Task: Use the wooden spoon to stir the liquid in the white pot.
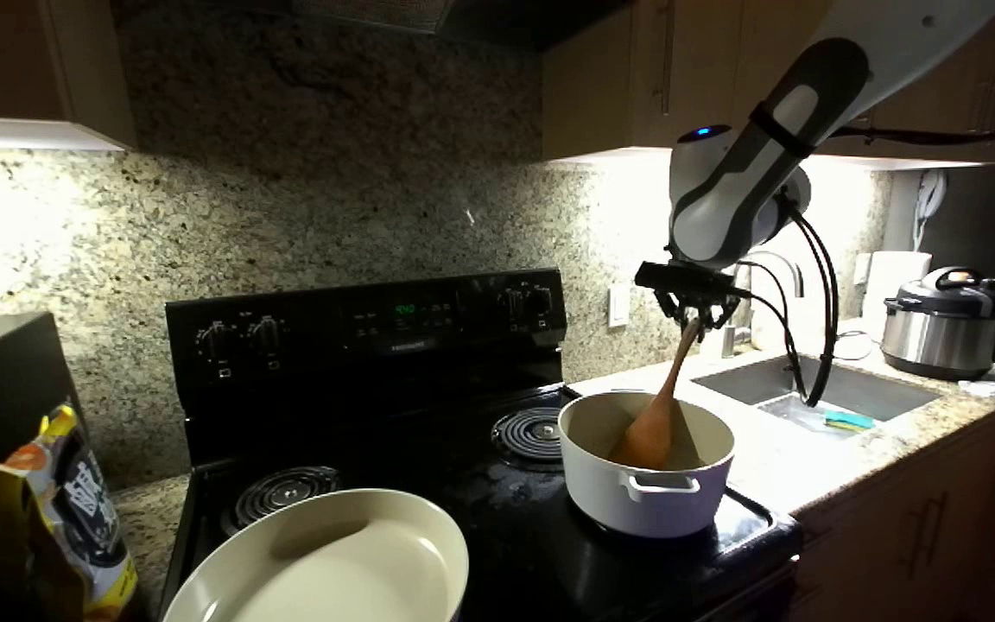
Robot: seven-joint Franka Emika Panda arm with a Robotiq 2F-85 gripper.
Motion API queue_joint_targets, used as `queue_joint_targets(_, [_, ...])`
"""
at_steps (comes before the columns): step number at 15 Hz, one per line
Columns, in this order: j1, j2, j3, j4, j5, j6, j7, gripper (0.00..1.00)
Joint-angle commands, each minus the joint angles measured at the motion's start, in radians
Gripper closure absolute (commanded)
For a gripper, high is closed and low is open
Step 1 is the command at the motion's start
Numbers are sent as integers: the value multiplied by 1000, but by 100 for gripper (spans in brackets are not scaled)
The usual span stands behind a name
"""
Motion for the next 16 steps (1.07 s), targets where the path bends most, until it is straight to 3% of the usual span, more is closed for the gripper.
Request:
queue_joint_targets(1, [1, -68, 12, -79, -79, 17, 51, 93])
queue_joint_targets(8, [25, -158, 99, -180, -71, 43, -12, 93])
queue_joint_targets(11, [35, -158, 134, -170, -46, 49, -19, 93])
queue_joint_targets(16, [15, -143, 135, -133, -1, 45, -12, 93])
